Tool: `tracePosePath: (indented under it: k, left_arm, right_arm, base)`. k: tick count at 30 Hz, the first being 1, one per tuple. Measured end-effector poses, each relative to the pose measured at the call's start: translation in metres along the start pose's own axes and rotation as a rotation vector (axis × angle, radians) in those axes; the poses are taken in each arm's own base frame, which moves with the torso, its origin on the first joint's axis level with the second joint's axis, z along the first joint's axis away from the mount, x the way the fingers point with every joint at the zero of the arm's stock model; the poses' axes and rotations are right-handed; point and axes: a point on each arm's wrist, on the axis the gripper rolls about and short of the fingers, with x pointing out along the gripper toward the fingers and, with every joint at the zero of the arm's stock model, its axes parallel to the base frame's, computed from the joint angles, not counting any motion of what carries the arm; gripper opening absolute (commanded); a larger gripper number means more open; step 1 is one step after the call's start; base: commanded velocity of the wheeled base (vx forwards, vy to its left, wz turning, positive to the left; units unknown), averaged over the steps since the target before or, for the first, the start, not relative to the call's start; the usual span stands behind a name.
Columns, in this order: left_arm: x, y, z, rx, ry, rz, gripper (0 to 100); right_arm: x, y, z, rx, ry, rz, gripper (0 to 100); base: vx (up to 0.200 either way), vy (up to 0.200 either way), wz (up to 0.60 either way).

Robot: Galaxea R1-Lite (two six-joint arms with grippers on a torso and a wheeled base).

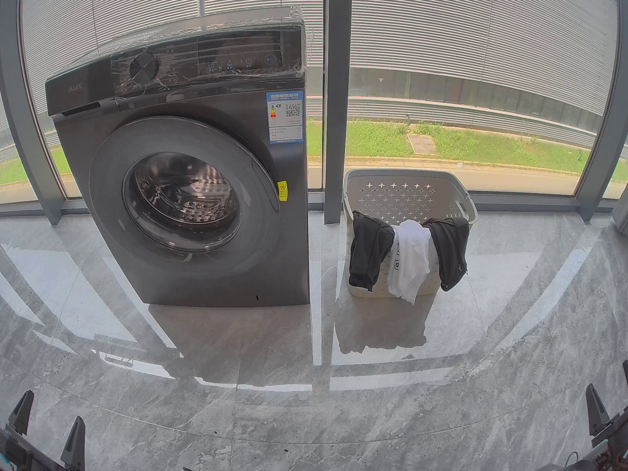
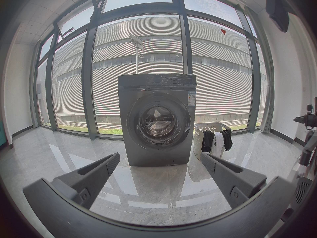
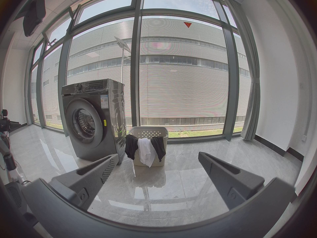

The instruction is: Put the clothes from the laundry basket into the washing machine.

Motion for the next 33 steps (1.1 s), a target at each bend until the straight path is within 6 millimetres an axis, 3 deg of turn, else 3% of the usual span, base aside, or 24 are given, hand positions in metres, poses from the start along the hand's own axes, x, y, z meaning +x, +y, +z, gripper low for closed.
tracePosePath:
  k: [33]
  left_arm:
    - [0.0, 0.0, 0.0, 0.0, 0.0, 0.0, 100]
  right_arm:
    - [0.0, 0.0, 0.0, 0.0, 0.0, 0.0, 100]
  base:
    - [0.0, 0.0, 0.0]
